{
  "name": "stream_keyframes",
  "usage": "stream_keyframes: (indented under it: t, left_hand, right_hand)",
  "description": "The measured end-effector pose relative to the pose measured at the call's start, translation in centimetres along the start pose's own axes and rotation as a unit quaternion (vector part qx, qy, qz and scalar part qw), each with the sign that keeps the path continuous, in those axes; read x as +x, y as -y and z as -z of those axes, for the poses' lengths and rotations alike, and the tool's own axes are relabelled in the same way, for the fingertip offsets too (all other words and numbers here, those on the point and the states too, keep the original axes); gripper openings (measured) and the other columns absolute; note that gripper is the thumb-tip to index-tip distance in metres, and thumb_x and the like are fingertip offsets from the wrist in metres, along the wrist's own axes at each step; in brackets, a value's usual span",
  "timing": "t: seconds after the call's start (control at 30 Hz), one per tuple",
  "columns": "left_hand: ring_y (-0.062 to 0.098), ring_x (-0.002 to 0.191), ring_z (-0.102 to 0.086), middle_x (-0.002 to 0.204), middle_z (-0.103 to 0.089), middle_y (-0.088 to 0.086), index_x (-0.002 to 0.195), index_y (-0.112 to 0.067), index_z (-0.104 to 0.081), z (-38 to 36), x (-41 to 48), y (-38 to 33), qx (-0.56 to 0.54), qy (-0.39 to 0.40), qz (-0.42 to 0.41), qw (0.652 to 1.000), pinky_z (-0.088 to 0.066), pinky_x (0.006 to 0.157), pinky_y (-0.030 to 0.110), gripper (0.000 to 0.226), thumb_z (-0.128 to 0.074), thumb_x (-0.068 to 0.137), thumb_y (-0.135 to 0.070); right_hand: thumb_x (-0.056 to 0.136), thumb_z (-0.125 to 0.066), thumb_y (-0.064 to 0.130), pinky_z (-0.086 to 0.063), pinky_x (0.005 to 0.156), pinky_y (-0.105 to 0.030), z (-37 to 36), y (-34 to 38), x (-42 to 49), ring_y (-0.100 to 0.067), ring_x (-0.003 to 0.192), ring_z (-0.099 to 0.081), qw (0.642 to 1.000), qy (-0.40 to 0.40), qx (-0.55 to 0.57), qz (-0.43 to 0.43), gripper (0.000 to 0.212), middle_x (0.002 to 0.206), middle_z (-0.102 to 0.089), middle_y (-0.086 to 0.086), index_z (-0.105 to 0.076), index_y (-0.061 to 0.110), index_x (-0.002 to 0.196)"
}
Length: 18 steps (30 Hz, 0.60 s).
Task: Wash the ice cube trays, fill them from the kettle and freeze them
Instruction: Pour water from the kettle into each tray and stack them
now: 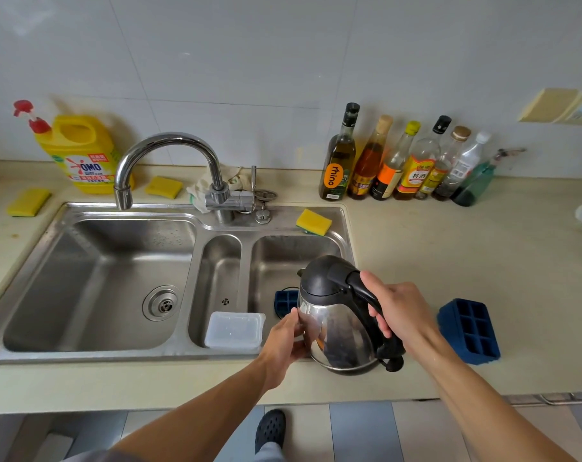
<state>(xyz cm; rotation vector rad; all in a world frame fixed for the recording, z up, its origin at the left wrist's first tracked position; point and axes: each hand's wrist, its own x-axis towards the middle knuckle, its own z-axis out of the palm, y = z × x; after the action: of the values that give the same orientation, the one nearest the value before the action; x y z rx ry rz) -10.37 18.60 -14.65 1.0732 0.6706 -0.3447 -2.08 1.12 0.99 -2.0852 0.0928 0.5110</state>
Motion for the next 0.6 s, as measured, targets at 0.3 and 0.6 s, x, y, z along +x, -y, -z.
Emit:
stream_keyframes:
  t: [0.3,0.6]
  left_hand:
    - [0.035,0.109,-0.068,0.111,-0.073,0.020,0.109,-0.002,-0.069,0.1,0.4,0.1,-0.026,-0.003,0.019,0.999,-0.055,0.101,0.049,0.061,-0.032,0.108,-0.051]
    - [0.022,0.086,-0.069,0.091,-0.072,0.013,0.076,-0.015,-0.067,-0.1,-0.1,-0.3,-0.020,0.019,0.011,1.000,-0.057,0.092,0.042,0.061,-0.028,0.109,-0.048]
  right_hand:
    - [0.094,-0.058,0.060,-0.044,0.048,-0.029,-0.1,-0.1,0.7,-0.018,0.036,-0.046,1.000,-0.001,-0.022,-0.003,0.067,0.043,-0.053,-0.005,-0.063,0.004,0.058]
    - [0.093,-0.057,0.062,-0.045,0.052,-0.030,-0.1,-0.4,1.3,-0.019,0.036,-0.047,1.000,-0.002,-0.031,-0.002,0.068,0.044,-0.053,-0.007,-0.063,0.004,0.058]
